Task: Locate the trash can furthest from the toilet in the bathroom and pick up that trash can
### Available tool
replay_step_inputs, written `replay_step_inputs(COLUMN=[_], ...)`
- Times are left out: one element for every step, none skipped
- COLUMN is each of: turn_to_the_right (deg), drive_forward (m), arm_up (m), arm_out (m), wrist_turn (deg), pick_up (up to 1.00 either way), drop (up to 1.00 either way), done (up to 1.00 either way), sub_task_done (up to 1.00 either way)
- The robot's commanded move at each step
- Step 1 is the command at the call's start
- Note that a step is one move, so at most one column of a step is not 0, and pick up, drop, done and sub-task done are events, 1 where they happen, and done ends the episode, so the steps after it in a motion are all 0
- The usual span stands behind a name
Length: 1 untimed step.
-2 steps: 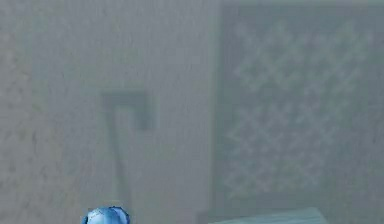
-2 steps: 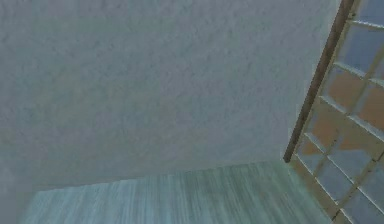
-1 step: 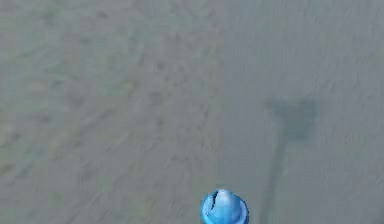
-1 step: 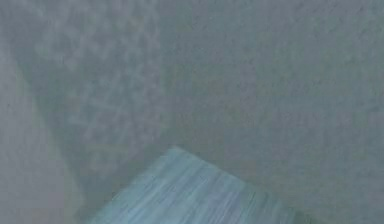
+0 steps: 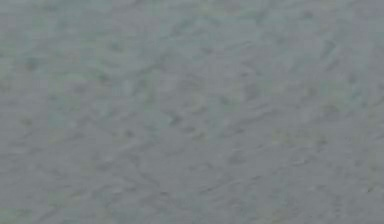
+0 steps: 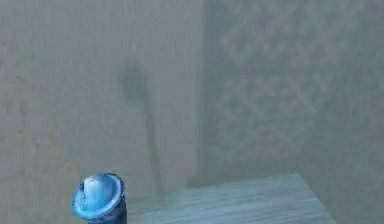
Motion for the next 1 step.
replay_step_inputs(turn_to_the_right=[-30.0], drive_forward=[0.0], arm_up=[0.0], arm_out=[0.0], wrist_turn=[0.0], pick_up=[0.0], drop=[0.0], done=[0.0], sub_task_done=[0.0])
